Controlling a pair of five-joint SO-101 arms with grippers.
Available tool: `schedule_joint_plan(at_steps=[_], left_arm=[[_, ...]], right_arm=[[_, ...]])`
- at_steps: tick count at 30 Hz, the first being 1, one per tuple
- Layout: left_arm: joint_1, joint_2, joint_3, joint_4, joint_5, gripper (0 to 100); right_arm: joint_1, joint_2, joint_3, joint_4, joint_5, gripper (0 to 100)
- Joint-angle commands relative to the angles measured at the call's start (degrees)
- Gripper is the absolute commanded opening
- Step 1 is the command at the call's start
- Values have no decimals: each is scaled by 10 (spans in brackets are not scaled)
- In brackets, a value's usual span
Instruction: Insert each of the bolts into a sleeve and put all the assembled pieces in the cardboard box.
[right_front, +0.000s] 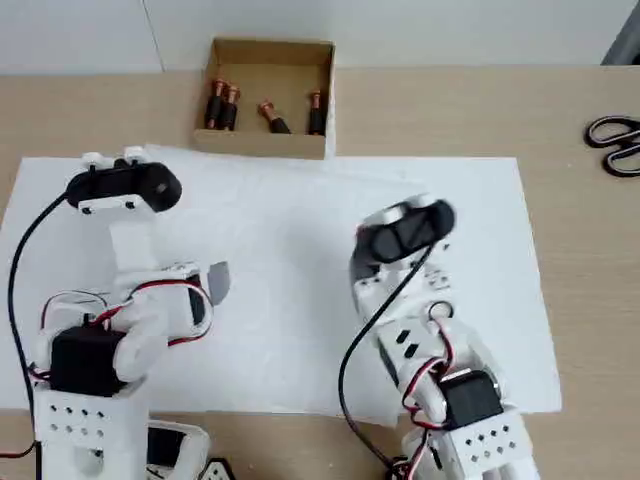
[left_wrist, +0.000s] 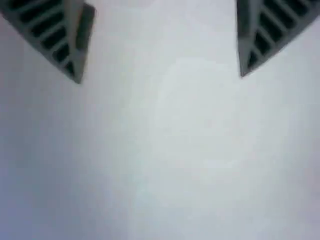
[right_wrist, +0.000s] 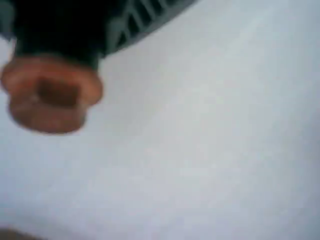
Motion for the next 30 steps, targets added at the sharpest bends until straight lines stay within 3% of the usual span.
schedule_joint_plan(at_steps=[1,9,17,30], left_arm=[[-7,-4,18,1,-17,189],[-7,-9,66,-39,-21,190],[-8,-9,67,-35,-171,189],[-8,-9,73,-39,-174,189]], right_arm=[[27,40,-86,-36,6,4],[29,308,-315,-51,7,4],[29,599,-583,-51,7,4],[27,979,-999,-63,6,4]])
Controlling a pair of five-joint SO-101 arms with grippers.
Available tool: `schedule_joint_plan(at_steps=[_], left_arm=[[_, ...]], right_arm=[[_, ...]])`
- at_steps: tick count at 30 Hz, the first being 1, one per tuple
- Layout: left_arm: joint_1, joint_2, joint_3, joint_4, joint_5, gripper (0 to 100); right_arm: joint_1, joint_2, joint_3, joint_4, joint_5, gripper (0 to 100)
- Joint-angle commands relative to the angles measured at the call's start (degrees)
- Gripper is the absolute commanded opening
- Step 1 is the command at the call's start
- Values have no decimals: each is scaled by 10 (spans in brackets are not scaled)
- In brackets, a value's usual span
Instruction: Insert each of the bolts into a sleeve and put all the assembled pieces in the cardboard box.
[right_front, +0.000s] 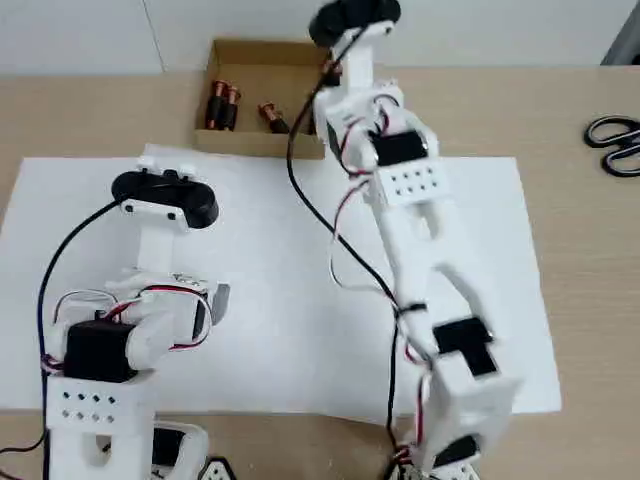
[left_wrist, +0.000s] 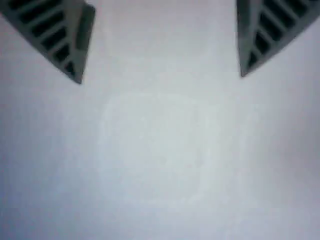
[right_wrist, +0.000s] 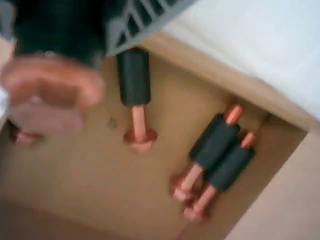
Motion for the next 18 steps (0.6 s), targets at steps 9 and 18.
schedule_joint_plan(at_steps=[9,18], left_arm=[[-2,-9,42,-47,-4,189],[-2,-5,44,-51,-4,189]], right_arm=[[-4,254,-266,-188,5,4],[-29,400,-343,-272,6,7]])
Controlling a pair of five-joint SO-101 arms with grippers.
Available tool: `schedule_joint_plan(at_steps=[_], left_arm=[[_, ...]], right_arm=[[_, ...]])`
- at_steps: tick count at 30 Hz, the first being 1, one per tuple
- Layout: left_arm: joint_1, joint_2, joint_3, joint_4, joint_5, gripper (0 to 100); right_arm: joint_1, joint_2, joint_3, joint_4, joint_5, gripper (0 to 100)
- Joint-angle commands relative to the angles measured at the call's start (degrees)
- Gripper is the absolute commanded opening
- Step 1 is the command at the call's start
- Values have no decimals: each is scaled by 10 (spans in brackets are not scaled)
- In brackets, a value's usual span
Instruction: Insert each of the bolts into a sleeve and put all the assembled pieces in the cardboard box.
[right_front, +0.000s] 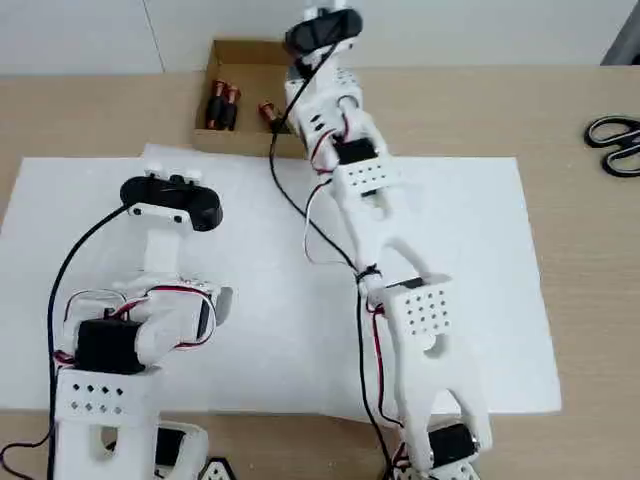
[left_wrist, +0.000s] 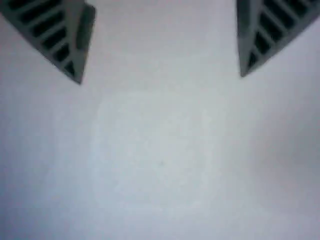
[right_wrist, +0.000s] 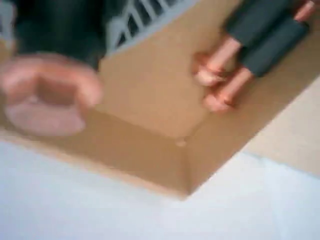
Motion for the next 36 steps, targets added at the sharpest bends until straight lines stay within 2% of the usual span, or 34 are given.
schedule_joint_plan(at_steps=[1,10,16,23,25,27,30,33,36], left_arm=[[-2,-6,-3,-14,-4,189],[-2,-9,13,-23,-4,189],[-2,-9,13,-23,-4,189],[-2,-10,8,-23,-3,189],[-2,-10,5,-24,-3,191],[-3,-10,-4,-23,-4,191],[-4,-10,-22,-20,-5,191],[-30,-10,-29,-20,-5,191],[-57,-11,-46,-18,-5,189]], right_arm=[[-9,22,-55,-44,6,7],[-18,118,-140,-44,6,20],[-18,129,-166,-9,7,196],[-11,129,-237,14,9,198],[-9,129,-273,18,33,198],[-8,128,-325,60,70,198],[-9,128,-454,181,108,198],[-5,99,-460,276,139,199],[3,8,-462,386,147,199]])
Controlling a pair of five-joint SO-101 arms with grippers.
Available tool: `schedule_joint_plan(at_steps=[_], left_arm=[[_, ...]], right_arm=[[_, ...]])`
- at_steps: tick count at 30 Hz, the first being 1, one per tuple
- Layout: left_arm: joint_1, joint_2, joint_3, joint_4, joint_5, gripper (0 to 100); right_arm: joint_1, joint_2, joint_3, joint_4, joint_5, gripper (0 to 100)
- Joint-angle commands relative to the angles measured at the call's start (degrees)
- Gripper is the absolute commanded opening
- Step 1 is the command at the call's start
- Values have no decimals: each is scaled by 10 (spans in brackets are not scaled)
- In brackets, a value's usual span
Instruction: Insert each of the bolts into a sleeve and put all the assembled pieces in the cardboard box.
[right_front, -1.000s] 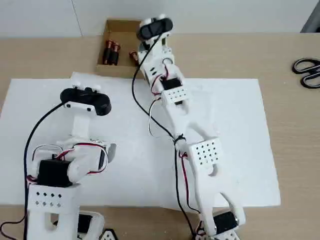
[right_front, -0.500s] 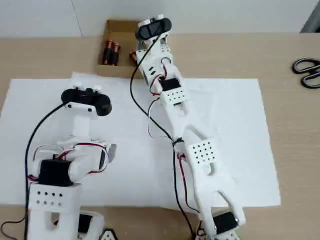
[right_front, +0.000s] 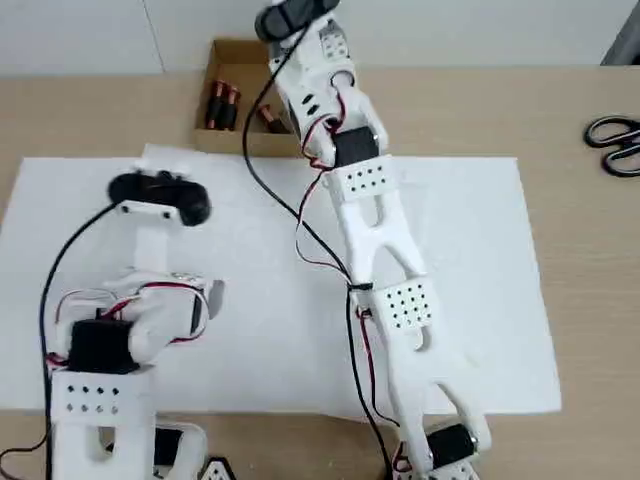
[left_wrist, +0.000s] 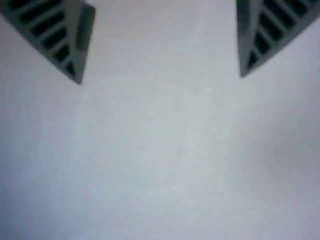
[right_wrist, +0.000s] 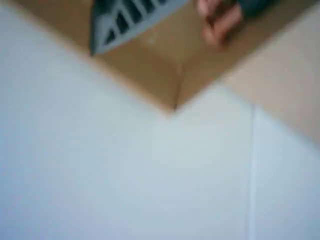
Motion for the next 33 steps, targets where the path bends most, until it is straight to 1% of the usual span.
schedule_joint_plan(at_steps=[1,9,10,15,17,20,24,27,29,33], left_arm=[[-25,-11,-46,-4,-4,189],[-33,-15,-168,52,-5,188],[-34,-25,-179,56,-5,188],[-33,-145,-185,56,-5,188],[-34,-207,-165,56,-5,188],[-34,-300,-102,49,-5,188],[-35,-425,24,-22,-5,188],[-36,-509,104,-90,-5,188],[-36,-503,139,-117,-5,188],[-36,-487,194,-144,-5,188]], right_arm=[[15,-142,-29,137,13,199],[19,-405,-29,498,12,199],[19,-437,-28,524,12,199],[42,-570,-25,524,12,199],[46,-606,-24,531,12,199],[75,-648,1,532,6,199],[119,-728,136,532,-16,199],[132,-821,297,531,-16,199],[133,-888,428,530,-16,199],[133,-1025,699,521,-15,199]])
